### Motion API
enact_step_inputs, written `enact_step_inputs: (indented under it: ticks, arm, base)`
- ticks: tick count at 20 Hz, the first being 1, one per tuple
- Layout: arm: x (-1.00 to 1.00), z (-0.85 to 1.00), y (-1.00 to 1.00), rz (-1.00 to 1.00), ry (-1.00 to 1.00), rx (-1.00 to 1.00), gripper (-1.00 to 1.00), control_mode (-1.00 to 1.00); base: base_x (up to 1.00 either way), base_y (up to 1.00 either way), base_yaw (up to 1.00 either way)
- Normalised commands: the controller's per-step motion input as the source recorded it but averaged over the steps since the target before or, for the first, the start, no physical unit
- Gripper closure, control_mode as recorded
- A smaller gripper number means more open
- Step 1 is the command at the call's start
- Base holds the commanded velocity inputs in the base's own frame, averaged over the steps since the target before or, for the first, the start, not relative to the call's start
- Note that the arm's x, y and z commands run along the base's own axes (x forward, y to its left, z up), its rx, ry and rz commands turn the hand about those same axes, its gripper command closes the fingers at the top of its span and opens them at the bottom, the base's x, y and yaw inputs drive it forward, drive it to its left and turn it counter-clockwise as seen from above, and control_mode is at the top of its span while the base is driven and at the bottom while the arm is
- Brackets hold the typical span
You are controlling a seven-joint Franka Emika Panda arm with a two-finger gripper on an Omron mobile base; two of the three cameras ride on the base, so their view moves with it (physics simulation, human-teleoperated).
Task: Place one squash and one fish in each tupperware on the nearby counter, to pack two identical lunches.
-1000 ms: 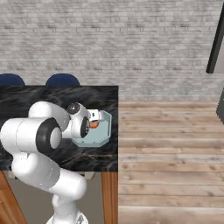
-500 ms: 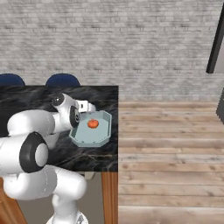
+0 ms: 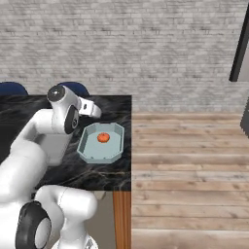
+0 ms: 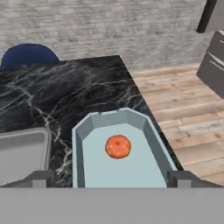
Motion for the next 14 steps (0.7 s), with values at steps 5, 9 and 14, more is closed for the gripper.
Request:
enact_step_inputs:
  ticks: [5,9,14]
  arm:
    - [-1.00,0.94,-0.11,-0.03,-0.27,0.17,-1.00,-1.00]
    - [-1.00,0.46,-0.20,-0.05,-0.24,0.10,-1.00,-1.00]
    - [-1.00,0.56,-0.05,-0.01,0.01,0.01,-1.00,-1.00]
  base:
    - [0.00,0.00,0.00]
    - [0.00,0.00,0.00]
    - [0.00,0.00,0.00]
